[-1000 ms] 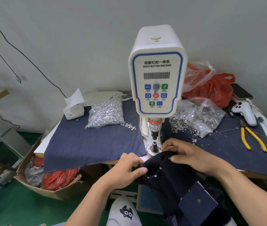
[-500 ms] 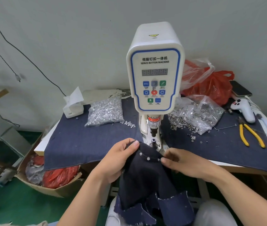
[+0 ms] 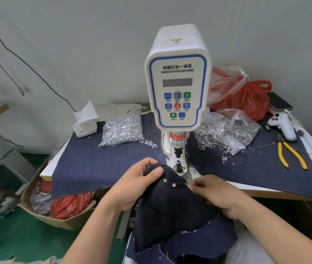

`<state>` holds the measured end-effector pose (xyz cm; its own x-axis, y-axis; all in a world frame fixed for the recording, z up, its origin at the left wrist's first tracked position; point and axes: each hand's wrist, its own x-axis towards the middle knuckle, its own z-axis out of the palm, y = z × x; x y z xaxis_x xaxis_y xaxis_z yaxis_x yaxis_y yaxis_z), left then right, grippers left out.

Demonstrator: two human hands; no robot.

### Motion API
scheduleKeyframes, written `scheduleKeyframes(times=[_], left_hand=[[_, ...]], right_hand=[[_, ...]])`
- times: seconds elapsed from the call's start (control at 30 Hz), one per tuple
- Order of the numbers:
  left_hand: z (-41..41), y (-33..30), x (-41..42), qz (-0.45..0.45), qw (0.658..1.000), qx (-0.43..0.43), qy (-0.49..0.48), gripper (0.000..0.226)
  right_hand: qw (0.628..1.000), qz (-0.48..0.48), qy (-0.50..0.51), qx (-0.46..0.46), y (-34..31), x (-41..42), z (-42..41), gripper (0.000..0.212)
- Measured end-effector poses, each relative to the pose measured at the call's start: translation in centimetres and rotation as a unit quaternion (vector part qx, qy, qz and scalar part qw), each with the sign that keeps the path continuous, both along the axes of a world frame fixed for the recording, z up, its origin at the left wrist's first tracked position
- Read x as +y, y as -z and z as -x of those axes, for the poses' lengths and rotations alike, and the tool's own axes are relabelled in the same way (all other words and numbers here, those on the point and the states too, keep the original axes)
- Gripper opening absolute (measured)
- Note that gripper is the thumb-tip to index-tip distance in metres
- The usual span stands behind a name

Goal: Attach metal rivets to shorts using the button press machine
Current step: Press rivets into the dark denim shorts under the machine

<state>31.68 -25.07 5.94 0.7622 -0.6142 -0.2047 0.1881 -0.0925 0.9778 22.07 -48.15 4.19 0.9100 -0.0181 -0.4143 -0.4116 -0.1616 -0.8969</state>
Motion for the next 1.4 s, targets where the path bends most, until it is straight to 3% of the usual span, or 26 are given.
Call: scheduleKeyframes(times=[0.23,0.37,0.53,0.57,0.6,0.67,0.73,0.77,0.83,0.9,0.97,1.07,1.13,1.23,1.33,1.4], left_hand=[[-0.7,1.2,1.6,-0.202,0.961,-0.176,-0.067,0.023],[0.3,2.9,1.4,-0.247,0.933,-0.213,-0.148,0.028],[2.3,2.8,1.3,-0.294,0.885,-0.253,-0.257,0.017],[2.7,2.4,1.3,-0.303,0.879,-0.261,-0.26,0.026],[3.2,2.0,1.2,-0.287,0.897,-0.238,-0.238,0.04],[4.3,1.5,0.2,-0.17,0.977,-0.051,-0.118,0.07],[5.3,1.2,-0.9,-0.035,0.987,0.154,0.029,0.087],[5.5,1.2,-1.3,0.01,0.979,0.192,0.062,0.085],[5.5,0.8,-1.6,0.048,0.972,0.225,0.05,0.072],[5.3,1.0,-1.3,0.065,0.972,0.227,0.015,0.064],[4.7,1.4,-0.5,0.087,0.969,0.232,-0.018,0.062],[4.4,1.2,0.8,0.12,0.948,0.291,-0.042,0.067],[4.1,1.0,1.4,0.137,0.934,0.327,-0.055,0.067],[3.6,0.9,1.9,0.166,0.92,0.347,-0.075,0.057],[2.9,1.0,2.4,0.19,0.916,0.338,-0.097,0.061],[2.4,1.2,2.9,0.185,0.918,0.333,-0.111,0.066]], right_hand=[[0.995,0.084,-0.011,-0.057,-1.4,-2.3,0.4,0.026],[0.993,0.101,-0.003,-0.067,-1.3,-1.8,0.5,0.025],[0.988,0.1,0.022,-0.113,-1.7,-1.7,-0.1,0.024],[0.988,0.09,0.024,-0.119,-2.0,-1.6,-0.1,0.024],[0.988,0.087,0.023,-0.128,-2.3,-1.5,-0.2,0.023],[0.984,0.093,0.021,-0.148,-3.0,-0.6,-0.3,0.022],[0.989,0.027,-0.008,-0.144,-3.5,1.0,-0.3,0.022],[0.991,-0.036,-0.044,-0.12,-3.7,1.9,-0.2,0.024],[0.985,-0.081,-0.132,-0.075,-3.9,2.8,0.0,0.029],[0.983,-0.078,-0.146,-0.074,-3.9,2.0,-0.2,0.029],[0.991,-0.097,-0.047,-0.073,-3.9,0.3,-0.6,0.026],[0.993,0.056,0.064,-0.08,-2.2,-2.9,-0.7,0.021],[0.992,0.112,0.014,-0.048,-0.7,-4.4,-0.1,0.021],[0.988,0.091,-0.119,-0.021,1.0,-4.5,1.1,0.038],[0.985,0.056,-0.157,-0.034,2.0,-3.9,1.7,0.048],[0.982,0.059,-0.175,-0.029,2.3,-3.9,1.8,0.043]])
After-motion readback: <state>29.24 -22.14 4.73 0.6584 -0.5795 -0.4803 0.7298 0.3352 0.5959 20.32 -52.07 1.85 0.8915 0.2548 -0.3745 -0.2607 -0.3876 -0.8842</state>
